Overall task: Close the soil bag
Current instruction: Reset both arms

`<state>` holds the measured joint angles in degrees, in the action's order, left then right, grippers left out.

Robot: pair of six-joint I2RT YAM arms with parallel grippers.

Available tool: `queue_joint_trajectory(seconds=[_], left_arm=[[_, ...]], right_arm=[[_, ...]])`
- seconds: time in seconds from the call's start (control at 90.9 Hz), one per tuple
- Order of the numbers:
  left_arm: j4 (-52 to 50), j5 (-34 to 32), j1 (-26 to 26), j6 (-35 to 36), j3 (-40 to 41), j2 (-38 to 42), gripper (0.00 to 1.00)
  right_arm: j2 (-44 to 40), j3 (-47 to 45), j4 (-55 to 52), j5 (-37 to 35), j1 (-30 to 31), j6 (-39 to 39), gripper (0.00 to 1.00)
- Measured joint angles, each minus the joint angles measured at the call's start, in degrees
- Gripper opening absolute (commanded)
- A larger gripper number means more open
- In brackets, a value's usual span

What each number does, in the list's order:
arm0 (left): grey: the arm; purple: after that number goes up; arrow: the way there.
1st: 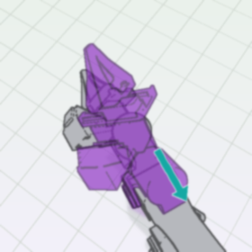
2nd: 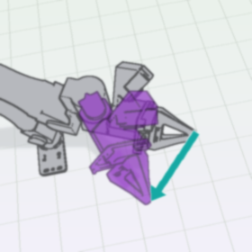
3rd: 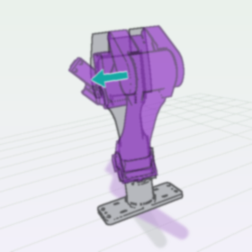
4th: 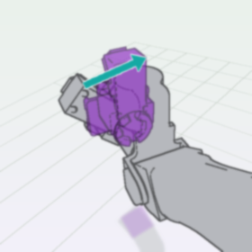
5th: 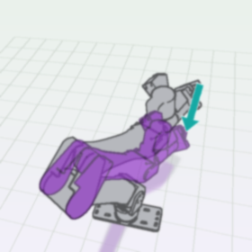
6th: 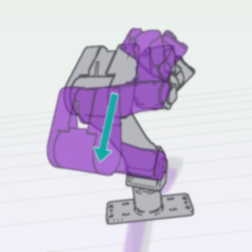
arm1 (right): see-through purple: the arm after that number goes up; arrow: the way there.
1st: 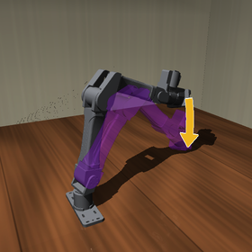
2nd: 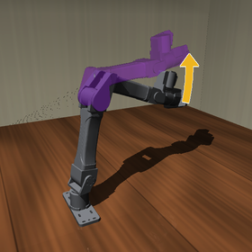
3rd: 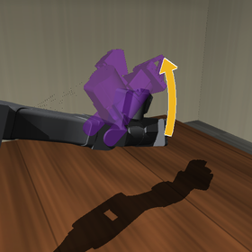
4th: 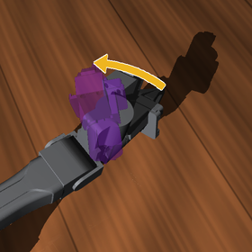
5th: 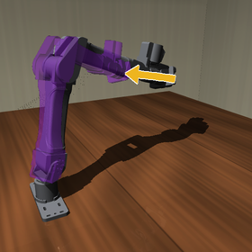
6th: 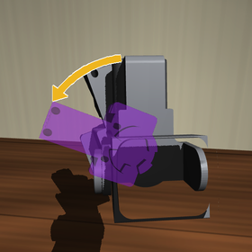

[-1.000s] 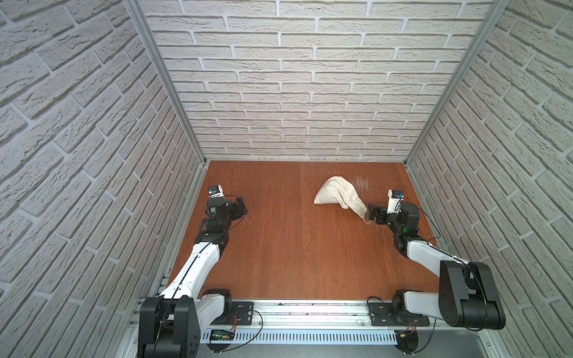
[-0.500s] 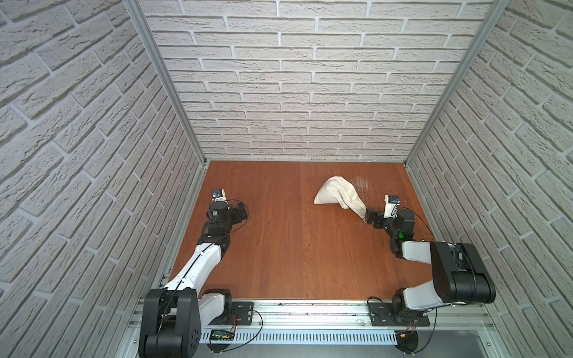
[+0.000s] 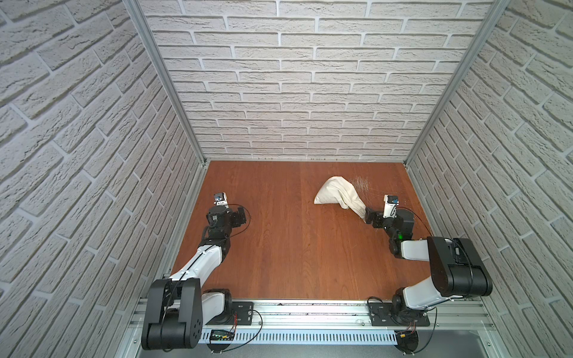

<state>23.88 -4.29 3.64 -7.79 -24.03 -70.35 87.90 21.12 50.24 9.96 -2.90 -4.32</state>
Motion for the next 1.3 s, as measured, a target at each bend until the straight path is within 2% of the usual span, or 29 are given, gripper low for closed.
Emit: queue_joint_trajectory(seconds=[0.187, 0.385, 0.539, 1.298], left_arm=[[6.1, 4.1, 0.2, 3.7, -0.3, -9.7, 0.98], [14.2, 8.8, 1.0, 6.3, 0.1, -13.8, 0.98], [20.4, 9.9, 2.1, 6.2, 1.6, -17.4, 0.98], [22.1, 6.2, 2.7, 4.7, 1.6, -18.2, 0.98]], right_arm=[[0.0, 0.0, -0.1, 0.6, 0.0, 0.2, 0.97], [0.0, 0.1, -0.1, 1.2, 0.0, 0.3, 0.97], [0.0, 0.1, -0.4, 1.2, 0.0, 0.3, 0.98], [0.2, 2.1, -4.0, -3.1, 2.2, 1.7, 0.99]])
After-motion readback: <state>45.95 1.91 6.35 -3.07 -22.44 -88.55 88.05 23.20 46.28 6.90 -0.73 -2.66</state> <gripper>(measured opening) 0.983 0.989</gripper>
